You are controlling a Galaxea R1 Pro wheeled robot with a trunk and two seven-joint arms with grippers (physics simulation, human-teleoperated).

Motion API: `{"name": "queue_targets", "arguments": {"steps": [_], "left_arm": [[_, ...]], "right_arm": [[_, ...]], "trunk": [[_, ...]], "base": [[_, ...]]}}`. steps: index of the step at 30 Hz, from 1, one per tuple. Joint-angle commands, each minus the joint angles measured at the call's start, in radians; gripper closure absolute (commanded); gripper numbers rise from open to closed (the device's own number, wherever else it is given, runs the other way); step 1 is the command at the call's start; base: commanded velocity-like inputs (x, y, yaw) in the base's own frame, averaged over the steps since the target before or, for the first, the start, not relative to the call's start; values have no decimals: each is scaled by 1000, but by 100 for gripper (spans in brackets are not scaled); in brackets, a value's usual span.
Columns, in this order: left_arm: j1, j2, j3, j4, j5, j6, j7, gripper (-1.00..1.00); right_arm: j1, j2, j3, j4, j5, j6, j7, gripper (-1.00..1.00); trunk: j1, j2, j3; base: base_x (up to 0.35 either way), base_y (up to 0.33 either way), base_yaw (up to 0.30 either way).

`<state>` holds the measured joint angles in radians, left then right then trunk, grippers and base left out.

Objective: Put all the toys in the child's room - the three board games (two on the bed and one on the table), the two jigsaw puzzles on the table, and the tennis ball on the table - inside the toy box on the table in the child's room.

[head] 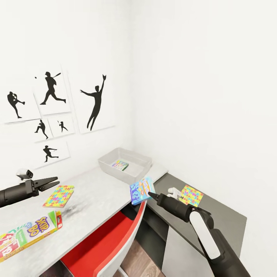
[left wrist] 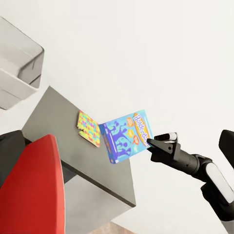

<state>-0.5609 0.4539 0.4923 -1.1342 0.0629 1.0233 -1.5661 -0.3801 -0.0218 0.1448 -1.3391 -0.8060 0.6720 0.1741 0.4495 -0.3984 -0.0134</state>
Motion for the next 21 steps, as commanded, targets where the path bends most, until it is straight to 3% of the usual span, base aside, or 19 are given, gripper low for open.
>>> {"name": "queue_targets", "arguments": {"steps": [1,9,12,15,18,21], "left_arm": [[-1,0,0,0,-1,11,-5,-100],[-1,0,0,0,-1,11,-5,-100],[-1,-2,1,0,0,11,-5,-100],[-1,-2,2,0,0,11,-5,-100],[-1,-3,1,0,0,11,-5,-100],[-1,-12,-13,0,-1,10,-5,-100]], "right_arm": [[-1,0,1,-1,1,3,2,100],[-1,0,0,-5,1,15,2,100],[-3,1,-2,-64,0,86,-19,100],[-25,2,-6,-96,-7,161,-100,100],[-100,2,-11,-137,-33,224,-191,100],[-178,2,-14,-139,-77,285,-224,100]], "trunk": [[1,-2,-1],[1,-2,-1],[1,-2,-1],[1,-2,-1],[1,-2,-1],[1,-2,-1]], "base": [[0,0,1],[0,0,0],[0,0,0],[0,0,0],[0,0,0],[0,0,0]]}}
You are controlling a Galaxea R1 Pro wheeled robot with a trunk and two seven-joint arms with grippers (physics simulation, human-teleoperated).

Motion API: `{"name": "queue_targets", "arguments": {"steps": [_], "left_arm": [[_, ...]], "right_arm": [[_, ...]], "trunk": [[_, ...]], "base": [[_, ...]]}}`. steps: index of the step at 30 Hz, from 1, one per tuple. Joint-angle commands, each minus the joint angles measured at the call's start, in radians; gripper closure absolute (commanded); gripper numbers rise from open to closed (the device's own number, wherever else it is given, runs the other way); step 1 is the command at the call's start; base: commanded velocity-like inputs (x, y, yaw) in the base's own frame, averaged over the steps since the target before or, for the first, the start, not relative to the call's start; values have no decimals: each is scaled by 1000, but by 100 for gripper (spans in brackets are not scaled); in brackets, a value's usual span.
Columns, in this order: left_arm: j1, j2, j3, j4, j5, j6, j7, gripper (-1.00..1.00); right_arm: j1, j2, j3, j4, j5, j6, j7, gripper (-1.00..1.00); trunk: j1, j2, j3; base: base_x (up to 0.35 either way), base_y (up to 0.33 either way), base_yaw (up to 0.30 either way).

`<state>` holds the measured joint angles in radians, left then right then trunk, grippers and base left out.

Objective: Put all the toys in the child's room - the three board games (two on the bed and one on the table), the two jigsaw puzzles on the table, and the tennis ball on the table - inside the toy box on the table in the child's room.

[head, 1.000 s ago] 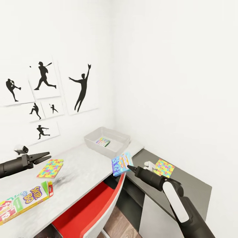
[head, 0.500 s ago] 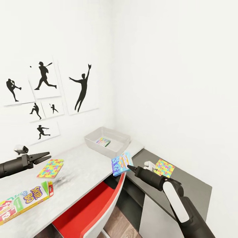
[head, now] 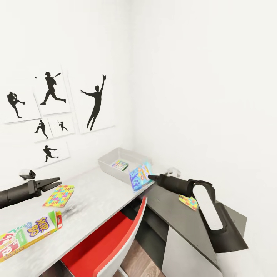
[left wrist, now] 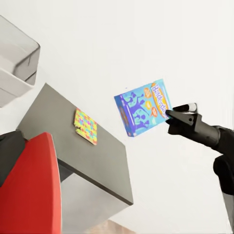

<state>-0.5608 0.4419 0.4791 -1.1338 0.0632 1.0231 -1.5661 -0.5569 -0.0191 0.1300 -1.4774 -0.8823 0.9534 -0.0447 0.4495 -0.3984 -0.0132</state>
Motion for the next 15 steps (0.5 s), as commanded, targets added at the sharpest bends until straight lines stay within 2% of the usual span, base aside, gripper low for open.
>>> {"name": "queue_targets", "arguments": {"steps": [1,4,7,11,15], "left_arm": [[-1,-2,-6,0,-2,10,-5,-100],[-1,-4,-14,0,-2,10,-5,-100],[-1,-5,-17,0,-2,9,-5,-100],[-1,-5,-17,1,-4,11,-5,-100],[-1,-5,-17,2,-5,11,-5,-100]], "right_arm": [[-21,-1,0,0,-16,17,-10,100],[-71,-1,-9,1,-47,38,-17,100],[-86,-1,-19,1,-56,43,-19,100],[-89,-2,-21,0,-58,42,-18,100],[-89,-2,-20,0,-56,38,-19,100]], "trunk": [[0,-2,-2],[0,-2,-2],[0,-2,-2],[0,-2,-2],[0,-2,-2]], "base": [[0,0,0],[23,0,0],[145,0,0],[283,0,9],[317,0,206]]}}
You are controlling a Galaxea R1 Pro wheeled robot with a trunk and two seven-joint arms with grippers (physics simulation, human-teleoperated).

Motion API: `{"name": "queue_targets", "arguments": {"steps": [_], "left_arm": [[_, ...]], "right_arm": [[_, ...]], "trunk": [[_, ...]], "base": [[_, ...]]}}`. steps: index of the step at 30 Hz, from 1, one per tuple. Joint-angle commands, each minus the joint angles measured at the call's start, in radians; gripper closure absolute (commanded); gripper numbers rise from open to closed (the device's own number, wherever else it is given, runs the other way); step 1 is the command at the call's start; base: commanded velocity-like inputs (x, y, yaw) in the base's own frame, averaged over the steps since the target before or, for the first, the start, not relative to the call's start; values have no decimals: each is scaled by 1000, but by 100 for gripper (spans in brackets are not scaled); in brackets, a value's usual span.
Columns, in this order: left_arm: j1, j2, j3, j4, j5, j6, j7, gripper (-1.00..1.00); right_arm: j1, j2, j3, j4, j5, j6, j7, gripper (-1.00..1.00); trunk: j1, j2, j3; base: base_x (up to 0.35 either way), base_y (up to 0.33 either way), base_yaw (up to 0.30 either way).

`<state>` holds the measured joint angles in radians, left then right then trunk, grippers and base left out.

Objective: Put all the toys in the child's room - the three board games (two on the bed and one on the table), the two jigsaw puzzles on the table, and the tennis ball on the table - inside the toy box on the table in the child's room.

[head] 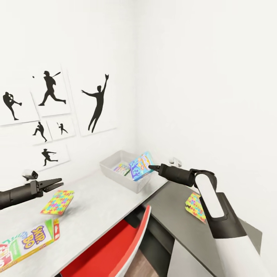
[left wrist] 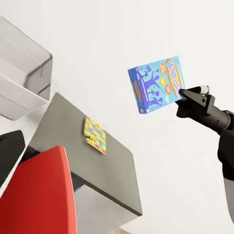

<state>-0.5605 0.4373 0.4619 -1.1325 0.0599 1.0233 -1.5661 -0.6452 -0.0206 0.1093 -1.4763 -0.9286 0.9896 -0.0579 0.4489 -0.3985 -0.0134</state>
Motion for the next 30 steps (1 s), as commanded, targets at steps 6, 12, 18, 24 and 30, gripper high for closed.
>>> {"name": "queue_targets", "arguments": {"steps": [6,12,18,24,30], "left_arm": [[-1,0,0,0,-2,11,-5,-100],[-1,0,0,0,-2,11,-5,-100],[-1,0,0,0,-1,11,-5,-100],[-1,0,0,0,0,11,-5,-100],[-1,0,0,0,0,11,-5,-100]], "right_arm": [[1,1,9,1,-5,-4,-8,100],[2,-1,7,5,-5,-6,-8,100],[2,-2,6,5,-5,-7,-7,100],[1,-2,5,3,-5,-8,-7,100],[-3,-2,4,2,-2,-11,-7,100]], "trunk": [[1,-1,-1],[1,-1,-1],[1,-1,-1],[1,-1,-1],[1,-1,-1]], "base": [[145,0,283],[42,0,291],[212,0,291],[131,-54,283],[115,-92,102]]}}
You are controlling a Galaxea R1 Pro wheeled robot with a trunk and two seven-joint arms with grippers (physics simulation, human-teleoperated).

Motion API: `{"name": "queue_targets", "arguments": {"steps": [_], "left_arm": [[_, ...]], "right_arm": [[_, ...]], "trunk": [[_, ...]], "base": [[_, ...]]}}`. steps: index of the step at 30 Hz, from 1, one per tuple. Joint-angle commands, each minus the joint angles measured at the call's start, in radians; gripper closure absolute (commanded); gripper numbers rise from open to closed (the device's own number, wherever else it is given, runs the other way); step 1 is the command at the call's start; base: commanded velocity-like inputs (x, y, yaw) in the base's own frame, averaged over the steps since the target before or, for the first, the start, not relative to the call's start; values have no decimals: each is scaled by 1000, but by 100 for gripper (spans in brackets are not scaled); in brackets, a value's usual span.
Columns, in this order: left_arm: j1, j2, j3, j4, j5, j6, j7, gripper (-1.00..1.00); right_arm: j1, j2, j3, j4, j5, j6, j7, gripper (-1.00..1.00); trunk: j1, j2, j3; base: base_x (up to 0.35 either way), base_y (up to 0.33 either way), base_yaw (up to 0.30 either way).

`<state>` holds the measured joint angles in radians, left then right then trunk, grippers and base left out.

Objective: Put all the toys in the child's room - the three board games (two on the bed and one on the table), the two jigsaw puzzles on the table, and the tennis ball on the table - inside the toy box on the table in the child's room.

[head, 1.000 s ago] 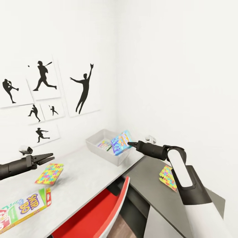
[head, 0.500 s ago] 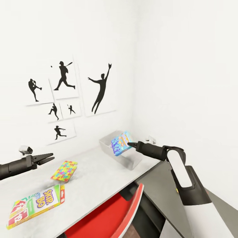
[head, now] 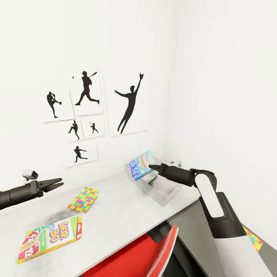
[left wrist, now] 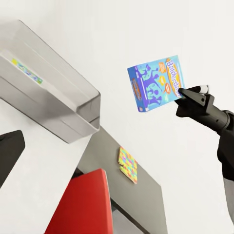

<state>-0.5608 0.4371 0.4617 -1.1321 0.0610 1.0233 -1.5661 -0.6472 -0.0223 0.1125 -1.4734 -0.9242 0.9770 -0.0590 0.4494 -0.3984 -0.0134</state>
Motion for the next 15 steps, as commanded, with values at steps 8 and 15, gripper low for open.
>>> {"name": "queue_targets", "arguments": {"steps": [8,15], "left_arm": [[-1,0,0,0,-2,11,-5,-100],[-1,0,0,0,-3,11,-5,-100]], "right_arm": [[-2,-1,3,-1,-4,2,-6,100],[-2,-1,3,-1,-4,2,-5,100]], "trunk": [[1,-2,-1],[1,-2,-1]], "base": [[133,-44,6],[113,-6,0]]}}
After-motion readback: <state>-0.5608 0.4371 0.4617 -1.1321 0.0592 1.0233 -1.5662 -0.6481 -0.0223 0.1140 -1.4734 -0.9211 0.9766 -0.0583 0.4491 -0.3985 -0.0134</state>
